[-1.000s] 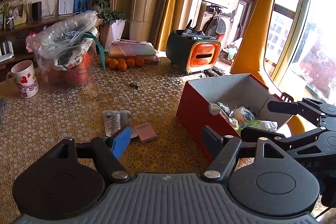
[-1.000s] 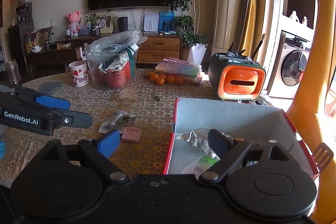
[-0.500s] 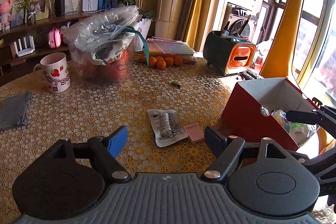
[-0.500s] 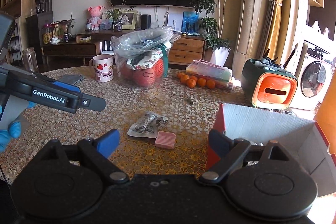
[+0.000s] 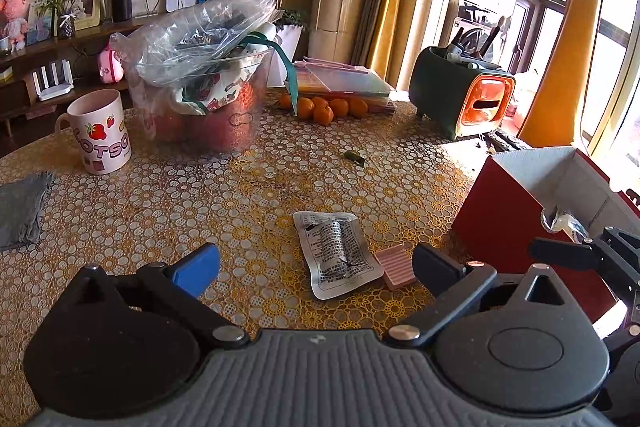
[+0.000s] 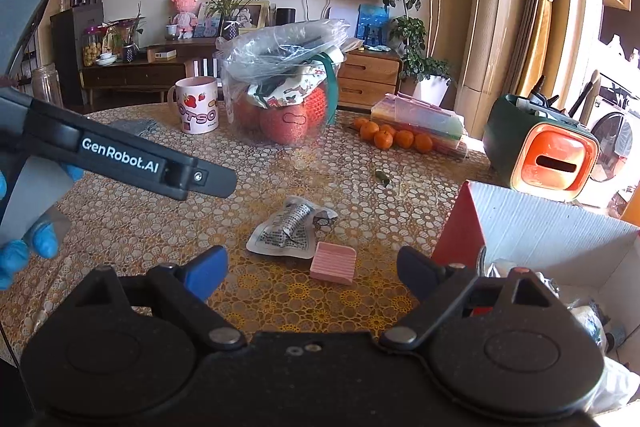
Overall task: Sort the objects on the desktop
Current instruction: 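Withdraw both open tools from the box back over the table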
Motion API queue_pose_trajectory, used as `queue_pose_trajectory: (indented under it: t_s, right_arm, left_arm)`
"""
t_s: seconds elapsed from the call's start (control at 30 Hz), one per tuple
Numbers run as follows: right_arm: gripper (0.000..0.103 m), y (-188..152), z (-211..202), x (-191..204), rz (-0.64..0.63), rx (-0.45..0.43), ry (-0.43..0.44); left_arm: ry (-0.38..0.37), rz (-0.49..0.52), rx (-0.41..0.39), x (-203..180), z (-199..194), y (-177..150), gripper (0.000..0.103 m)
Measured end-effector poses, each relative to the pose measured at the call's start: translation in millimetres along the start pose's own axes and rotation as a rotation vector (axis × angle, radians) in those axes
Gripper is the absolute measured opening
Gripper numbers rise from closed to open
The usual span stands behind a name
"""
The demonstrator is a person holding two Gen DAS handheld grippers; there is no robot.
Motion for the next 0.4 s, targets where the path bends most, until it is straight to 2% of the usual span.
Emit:
queue_pose_trajectory:
  t_s: [0.4]
  right_arm:
    - [0.088, -15, 52, -8, 0.036, 0.043, -0.011]
  left_arm:
    - [0.019, -0.005, 0.082, -6, 71, 9, 0.103]
Point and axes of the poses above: each gripper's, at about its wrist camera, not at the fingertips, and z roughly the way its jaws point, x to its left, y to its top, the point moved 9 cm from there along z, roughly the way its jaws point, and after that the axes turned 3 degrees about x, right-handed, at the moved point
